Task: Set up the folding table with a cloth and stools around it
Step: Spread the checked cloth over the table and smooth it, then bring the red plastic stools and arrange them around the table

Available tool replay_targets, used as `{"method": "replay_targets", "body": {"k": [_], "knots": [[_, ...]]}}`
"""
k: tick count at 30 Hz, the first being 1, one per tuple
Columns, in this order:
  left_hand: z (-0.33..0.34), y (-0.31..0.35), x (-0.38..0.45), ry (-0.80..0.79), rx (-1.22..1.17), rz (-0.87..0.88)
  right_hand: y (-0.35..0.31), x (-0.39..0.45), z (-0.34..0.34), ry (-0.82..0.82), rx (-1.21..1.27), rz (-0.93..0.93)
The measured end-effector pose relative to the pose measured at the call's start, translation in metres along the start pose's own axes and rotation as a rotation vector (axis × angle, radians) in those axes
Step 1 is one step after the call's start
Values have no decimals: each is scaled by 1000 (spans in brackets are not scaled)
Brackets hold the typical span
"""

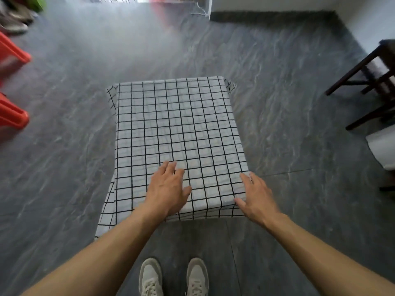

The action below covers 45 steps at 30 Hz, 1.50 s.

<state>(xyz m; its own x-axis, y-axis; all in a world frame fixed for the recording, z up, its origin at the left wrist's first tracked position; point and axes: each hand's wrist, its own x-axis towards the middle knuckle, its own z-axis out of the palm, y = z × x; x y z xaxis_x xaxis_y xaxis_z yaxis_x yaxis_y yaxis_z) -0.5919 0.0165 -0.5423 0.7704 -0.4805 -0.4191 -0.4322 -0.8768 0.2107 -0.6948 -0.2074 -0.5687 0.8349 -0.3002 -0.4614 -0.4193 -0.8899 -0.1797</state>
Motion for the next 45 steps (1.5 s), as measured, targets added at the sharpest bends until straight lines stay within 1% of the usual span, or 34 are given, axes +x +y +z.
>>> {"method": "replay_targets", "body": {"k": [8, 14, 17, 20, 25, 30, 35, 39, 42, 45], "knots": [[-153, 46, -36, 147, -18, -3, -52, -45, -155, 207, 75, -150], [-269, 77, -87, 279, -58, -19, -76, -105, -281, 349, 171, -218], [-314, 89, -123, 353, -74, -19, -82, -142, -330, 424, 208, -264], [-344, 93, -159, 430, -82, -23, -84, -175, -360, 499, 239, -285], [-368, 90, -213, 504, -98, -32, -90, -218, -380, 571, 261, -292], [-374, 75, -250, 506, -96, -75, -106, -251, -391, 565, 260, -270], [-379, 55, -290, 541, -98, -59, -135, -285, -395, 574, 251, -285], [-379, 30, -328, 568, -106, -39, -164, -315, -385, 602, 242, -296], [-373, 4, -354, 545, -126, -31, -182, -343, -369, 601, 245, -289], [-362, -22, -371, 526, -199, -21, -193, -368, -344, 579, 253, -271]]}}
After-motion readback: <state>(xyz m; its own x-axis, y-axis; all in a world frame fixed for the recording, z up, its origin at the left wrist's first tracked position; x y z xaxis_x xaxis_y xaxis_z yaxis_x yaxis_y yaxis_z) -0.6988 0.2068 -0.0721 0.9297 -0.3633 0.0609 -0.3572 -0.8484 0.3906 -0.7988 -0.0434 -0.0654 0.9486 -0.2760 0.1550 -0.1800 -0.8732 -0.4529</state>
